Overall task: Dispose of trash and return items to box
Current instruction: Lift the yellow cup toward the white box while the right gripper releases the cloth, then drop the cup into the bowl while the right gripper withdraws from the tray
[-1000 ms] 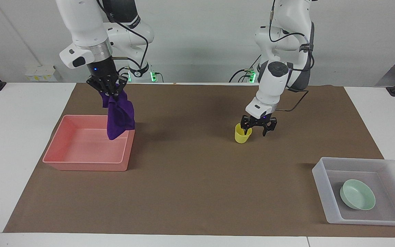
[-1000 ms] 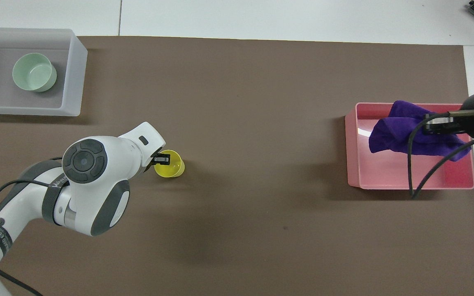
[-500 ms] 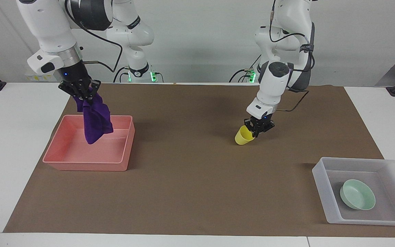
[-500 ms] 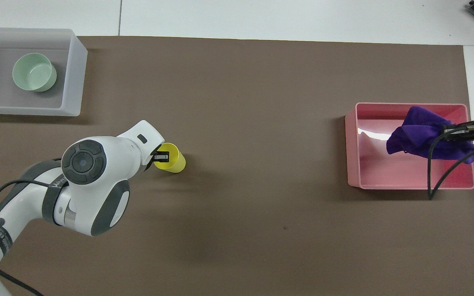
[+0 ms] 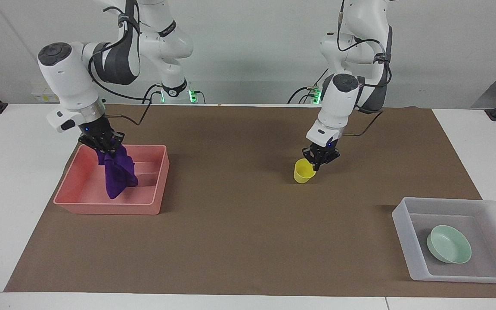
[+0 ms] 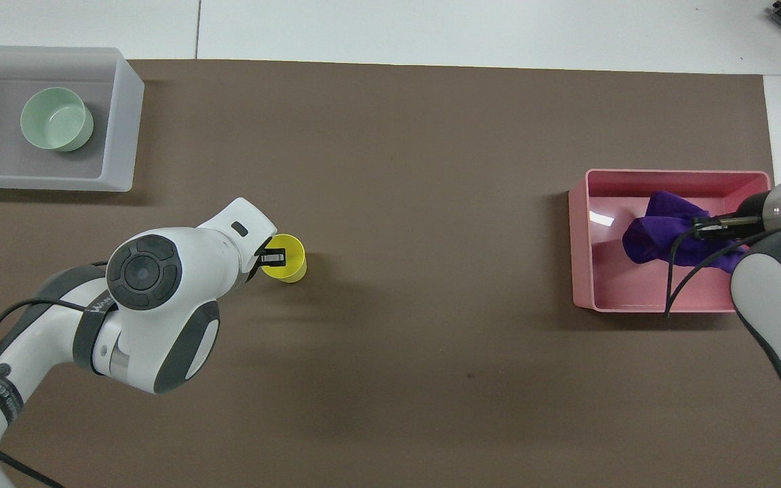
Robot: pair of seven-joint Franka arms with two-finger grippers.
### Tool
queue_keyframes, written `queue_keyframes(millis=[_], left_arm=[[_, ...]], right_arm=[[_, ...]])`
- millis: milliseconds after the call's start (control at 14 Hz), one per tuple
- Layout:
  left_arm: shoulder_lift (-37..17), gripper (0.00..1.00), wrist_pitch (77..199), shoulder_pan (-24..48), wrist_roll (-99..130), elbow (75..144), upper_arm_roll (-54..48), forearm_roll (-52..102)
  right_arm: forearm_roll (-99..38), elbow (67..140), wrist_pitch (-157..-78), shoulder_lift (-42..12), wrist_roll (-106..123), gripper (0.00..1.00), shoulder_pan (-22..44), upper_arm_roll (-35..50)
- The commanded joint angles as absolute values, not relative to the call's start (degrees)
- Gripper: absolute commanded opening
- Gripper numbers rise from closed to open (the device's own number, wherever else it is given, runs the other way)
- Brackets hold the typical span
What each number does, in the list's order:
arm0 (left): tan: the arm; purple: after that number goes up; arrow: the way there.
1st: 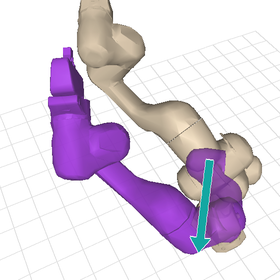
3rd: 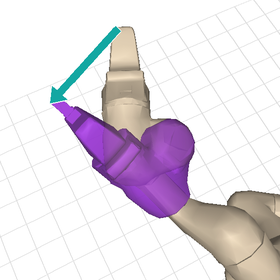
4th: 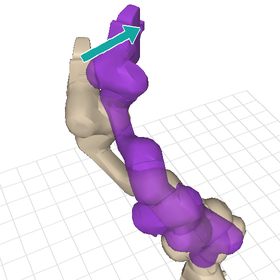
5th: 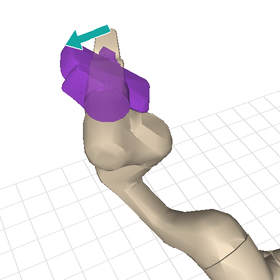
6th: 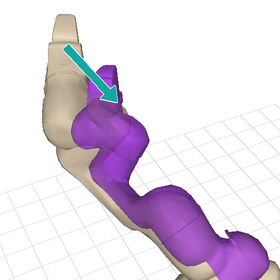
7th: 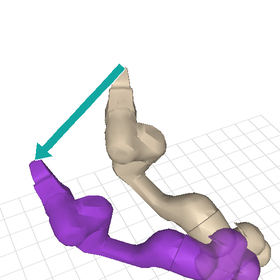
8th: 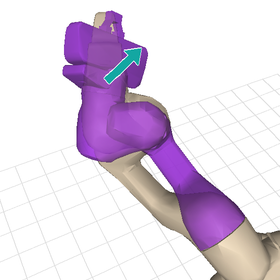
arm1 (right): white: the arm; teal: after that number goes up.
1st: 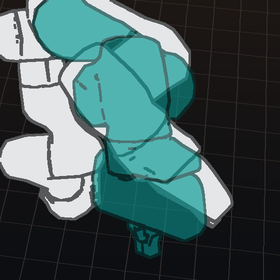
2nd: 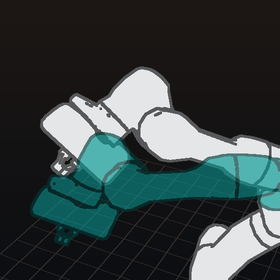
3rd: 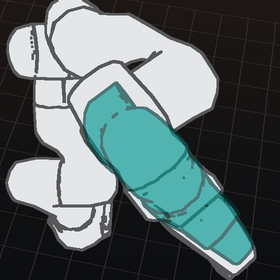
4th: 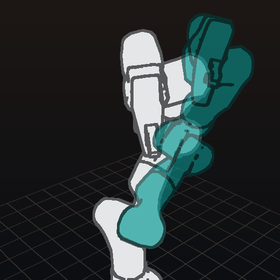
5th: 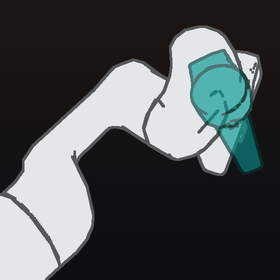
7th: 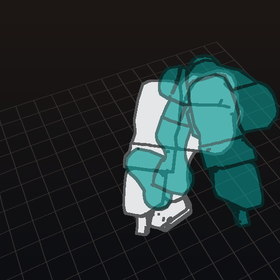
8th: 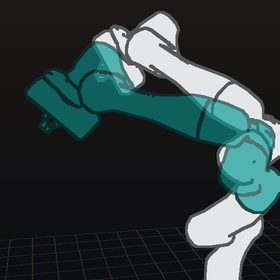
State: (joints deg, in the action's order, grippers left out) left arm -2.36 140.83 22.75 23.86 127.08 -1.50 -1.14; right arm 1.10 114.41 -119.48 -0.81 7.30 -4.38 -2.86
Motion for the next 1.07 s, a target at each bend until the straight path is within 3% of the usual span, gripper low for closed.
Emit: queue_keyframes(millis=[0, 500, 857, 929, 1000], left_arm=[[-1.5, 0.00, 137.1, 19.7, 23.3, 122.7, -1.1, -2.5], [-1.9, 0.00, 130.7, 6.7, 9.4, 109.3, -1.2, -2.5], [-9.8, 0.00, 128.8, -2.5, 5.1, 94.3, -1.2, -2.1], [-11.7, 0.00, 127.8, -3.9, 4.2, 91.4, -1.2, -2.1], [-13.2, 0.00, 127.7, -5.2, 3.2, 89.3, -1.2, -1.9]], right_arm=[[0.7, 116.2, -121.6, -2.4, 8.8, 0.00, -5.6, -2.2], [0.7, 119.6, -131.7, -7.8, 6.5, 0.00, -6.2, -2.2], [0.7, 119.8, -135.0, -9.8, 4.7, 0.00, -5.4, -2.1], [0.7, 119.8, -134.9, -9.8, 4.6, 0.13, -5.4, -2.1], [0.7, 119.7, -134.7, -9.8, 4.1, 0.43, -5.4, -2.1]])
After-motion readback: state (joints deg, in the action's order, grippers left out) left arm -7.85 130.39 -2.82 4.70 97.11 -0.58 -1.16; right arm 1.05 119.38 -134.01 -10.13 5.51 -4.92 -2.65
